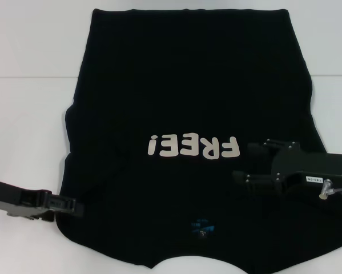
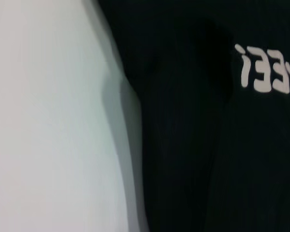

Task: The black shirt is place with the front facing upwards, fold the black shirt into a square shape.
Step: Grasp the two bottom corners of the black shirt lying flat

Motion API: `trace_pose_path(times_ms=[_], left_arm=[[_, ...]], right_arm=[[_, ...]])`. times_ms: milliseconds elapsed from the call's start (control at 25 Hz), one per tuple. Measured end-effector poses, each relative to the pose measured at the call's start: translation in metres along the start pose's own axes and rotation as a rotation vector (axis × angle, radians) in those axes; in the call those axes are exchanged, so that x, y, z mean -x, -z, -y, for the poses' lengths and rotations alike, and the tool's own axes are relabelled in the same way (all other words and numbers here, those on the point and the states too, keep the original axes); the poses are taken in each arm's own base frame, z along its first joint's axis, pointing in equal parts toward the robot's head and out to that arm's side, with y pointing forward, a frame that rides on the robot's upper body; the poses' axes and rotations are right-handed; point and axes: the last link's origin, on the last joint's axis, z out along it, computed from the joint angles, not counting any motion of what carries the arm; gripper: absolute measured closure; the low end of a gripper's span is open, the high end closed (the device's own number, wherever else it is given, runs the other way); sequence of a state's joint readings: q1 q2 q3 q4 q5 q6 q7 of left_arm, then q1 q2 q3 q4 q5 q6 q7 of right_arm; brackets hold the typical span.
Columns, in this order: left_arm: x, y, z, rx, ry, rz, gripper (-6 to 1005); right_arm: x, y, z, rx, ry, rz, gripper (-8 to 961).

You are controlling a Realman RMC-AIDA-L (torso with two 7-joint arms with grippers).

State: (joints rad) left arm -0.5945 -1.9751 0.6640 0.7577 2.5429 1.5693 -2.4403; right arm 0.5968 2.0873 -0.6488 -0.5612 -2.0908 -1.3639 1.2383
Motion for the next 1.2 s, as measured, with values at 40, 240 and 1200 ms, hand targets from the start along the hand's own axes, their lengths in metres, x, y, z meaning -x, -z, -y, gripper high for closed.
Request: trace_pose_path(times_ms=[40, 240, 1200], left_arm=[[0.000, -0.002, -0.001, -0.003, -0.005, 0.005, 141], [-0.002, -0.010, -0.006, -0.027, -0.038, 0.017, 148], [-0.003, -0.014, -0.017, -0.009, -0.115, 0.016, 634]], right_arm=[[0.000, 0.000, 0.000, 0.001, 0.000, 0.001, 76], [0.001, 0.000, -0.002, 0.011, 0.001, 0.002, 76], [-0.001, 0.010, 0.005, -0.008, -0.100, -0.008, 75]])
